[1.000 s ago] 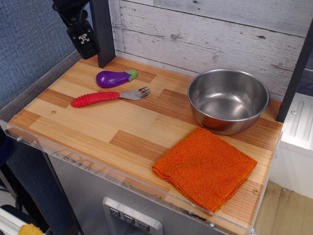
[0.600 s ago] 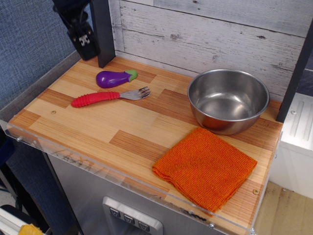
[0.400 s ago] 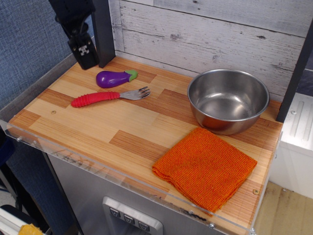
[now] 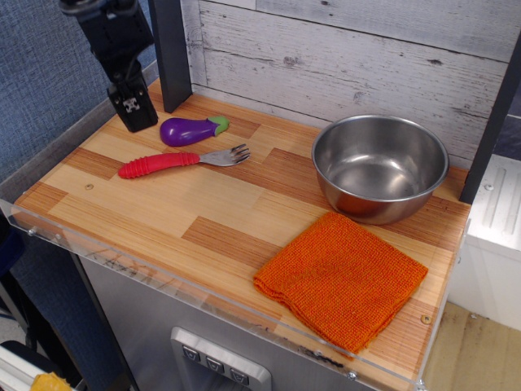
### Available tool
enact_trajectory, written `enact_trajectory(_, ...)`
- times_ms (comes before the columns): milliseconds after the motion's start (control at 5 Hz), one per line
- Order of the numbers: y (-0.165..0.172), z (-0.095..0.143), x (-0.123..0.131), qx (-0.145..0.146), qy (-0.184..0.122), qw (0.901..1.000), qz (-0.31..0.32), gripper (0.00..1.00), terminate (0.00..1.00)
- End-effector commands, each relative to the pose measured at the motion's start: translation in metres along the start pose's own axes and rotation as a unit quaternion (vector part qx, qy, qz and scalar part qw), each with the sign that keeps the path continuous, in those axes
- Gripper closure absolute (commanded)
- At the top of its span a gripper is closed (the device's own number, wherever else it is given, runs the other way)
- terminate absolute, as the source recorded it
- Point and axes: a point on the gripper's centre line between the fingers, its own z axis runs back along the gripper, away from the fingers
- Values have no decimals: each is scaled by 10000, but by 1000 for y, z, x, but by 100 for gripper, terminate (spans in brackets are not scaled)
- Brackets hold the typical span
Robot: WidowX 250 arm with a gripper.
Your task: Place the fork on top of the napkin.
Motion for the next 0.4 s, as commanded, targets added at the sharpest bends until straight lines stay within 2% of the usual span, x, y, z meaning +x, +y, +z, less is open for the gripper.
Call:
enact_trajectory(0,-2,-19,-8,18,233,9995,-219,0,0)
enact_trajectory(200,-2,-34,-9,-27,364,9989,-293,0,0)
